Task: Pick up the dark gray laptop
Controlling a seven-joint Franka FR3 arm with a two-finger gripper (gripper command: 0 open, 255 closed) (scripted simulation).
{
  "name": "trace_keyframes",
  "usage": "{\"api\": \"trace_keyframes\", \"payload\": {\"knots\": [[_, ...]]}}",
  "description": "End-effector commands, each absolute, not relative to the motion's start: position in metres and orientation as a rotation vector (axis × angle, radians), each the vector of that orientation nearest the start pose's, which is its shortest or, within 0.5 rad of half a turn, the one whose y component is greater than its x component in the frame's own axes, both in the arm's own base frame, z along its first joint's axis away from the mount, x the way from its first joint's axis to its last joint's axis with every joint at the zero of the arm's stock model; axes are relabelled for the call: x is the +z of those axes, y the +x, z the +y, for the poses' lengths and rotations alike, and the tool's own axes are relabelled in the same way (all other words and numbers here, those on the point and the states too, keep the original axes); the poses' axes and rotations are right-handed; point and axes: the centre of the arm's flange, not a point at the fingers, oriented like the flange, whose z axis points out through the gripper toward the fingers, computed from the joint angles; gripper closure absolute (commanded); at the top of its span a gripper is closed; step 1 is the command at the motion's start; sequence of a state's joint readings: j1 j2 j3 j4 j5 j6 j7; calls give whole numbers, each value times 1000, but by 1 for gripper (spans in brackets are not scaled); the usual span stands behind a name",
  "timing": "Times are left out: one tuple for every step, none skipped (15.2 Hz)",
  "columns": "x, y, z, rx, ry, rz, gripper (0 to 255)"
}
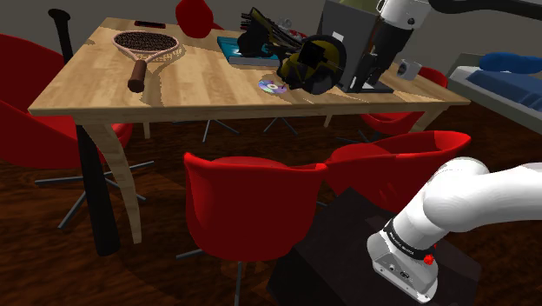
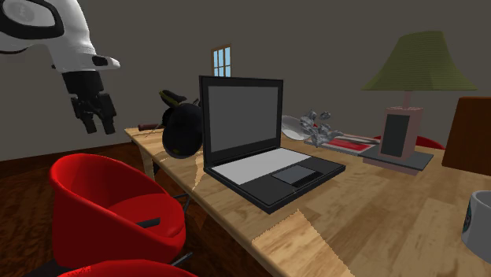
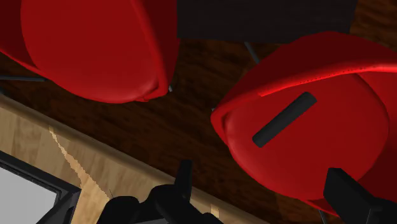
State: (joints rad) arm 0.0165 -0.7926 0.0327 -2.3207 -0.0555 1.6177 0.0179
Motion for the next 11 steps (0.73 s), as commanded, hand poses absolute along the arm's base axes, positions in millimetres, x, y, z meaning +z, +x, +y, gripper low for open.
{"api": "trace_keyframes", "payload": {"knots": [[614,310,13,-147,-3214,-36,0],[609,312,9,-238,-3227,11,0],[604,314,5,-330,-3235,58,0],[599,317,0,-423,-3241,106,0],[595,319,-5,-516,-3243,155,0],[590,322,-9,-609,-3241,203,0],[586,324,-14,-703,-3236,253,0],[583,327,-19,-798,-3227,302,0],[579,330,-24,-892,-3215,352,0],[576,333,-30,-987,-3198,402,0],[573,336,-35,-1082,-3178,452,0]]}}
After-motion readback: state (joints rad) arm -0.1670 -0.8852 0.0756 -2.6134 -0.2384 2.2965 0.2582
